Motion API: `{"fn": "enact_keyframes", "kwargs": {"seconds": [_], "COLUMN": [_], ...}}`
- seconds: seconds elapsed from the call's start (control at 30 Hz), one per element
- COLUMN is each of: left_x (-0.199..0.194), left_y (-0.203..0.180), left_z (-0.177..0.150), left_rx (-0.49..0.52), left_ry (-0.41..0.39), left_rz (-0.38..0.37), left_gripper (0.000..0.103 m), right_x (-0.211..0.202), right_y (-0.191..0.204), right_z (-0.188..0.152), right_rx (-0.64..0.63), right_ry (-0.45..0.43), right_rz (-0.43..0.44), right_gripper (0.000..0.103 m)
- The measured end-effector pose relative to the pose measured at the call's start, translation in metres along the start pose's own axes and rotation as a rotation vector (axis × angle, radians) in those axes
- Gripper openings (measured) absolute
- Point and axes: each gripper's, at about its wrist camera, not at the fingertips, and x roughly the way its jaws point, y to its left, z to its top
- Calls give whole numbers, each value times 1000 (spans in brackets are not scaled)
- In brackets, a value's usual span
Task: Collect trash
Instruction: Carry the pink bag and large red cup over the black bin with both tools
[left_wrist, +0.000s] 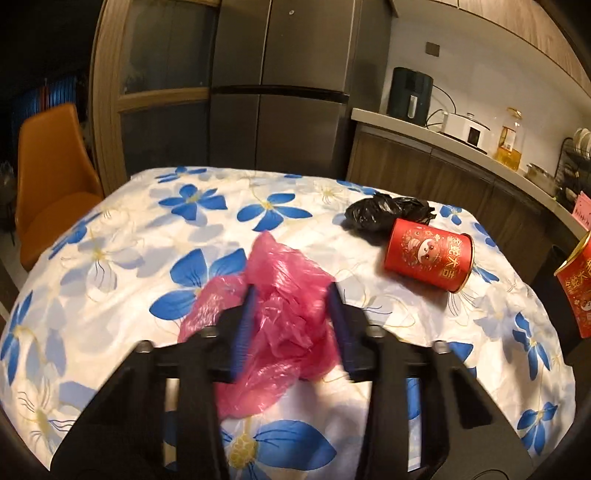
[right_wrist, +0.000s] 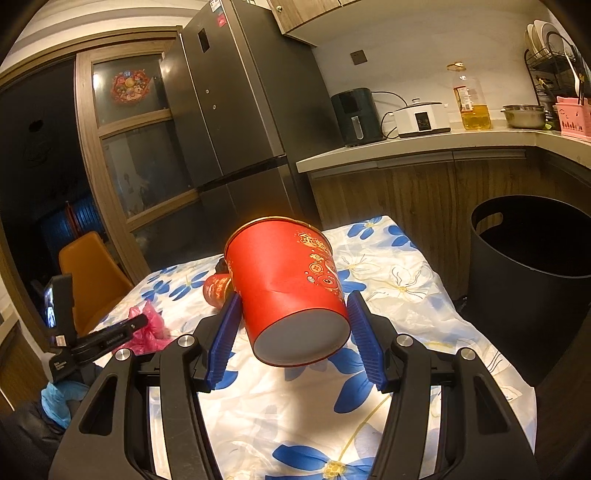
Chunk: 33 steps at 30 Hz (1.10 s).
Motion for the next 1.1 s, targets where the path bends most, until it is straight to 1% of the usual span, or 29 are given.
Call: {"fn": "enact_keyframes", "kwargs": {"seconds": [0.03,0.1,0.2,0.27,0.4,0.47,0.6,0.8,0.9,1.1], "left_x": [0,-5,-16,-32,-64,-79,-94,-95,-93,-92], "left_y": [0,0,-1,-5,-21,-37,-71,-124,-150,-202], "left_z": [0,-2,-1,0,11,19,31,42,44,49], "left_rx": [-1,-2,-22,-28,-35,-21,10,59,80,131], "left_ry": [0,-13,-34,-64,-127,-161,-199,-224,-223,-229], "left_rz": [-2,7,10,2,-65,-99,-171,-250,-293,-386], "left_gripper": [19,10,9,9,9,9,9,9,9,9], "right_x": [-1,-1,-2,-3,-6,-10,-17,-32,-40,-57], "right_y": [-1,0,0,-1,-4,-5,-8,-19,-28,-52], "right_z": [0,1,1,0,2,3,6,11,15,26], "right_rx": [0,2,5,6,15,19,23,39,47,70], "right_ry": [-1,-4,-8,-11,-20,-29,-45,-79,-99,-147], "right_rz": [-1,-1,-2,-4,-6,-5,-9,-41,-65,-131], "right_gripper": [58,58,58,58,58,58,58,58,58,58]}}
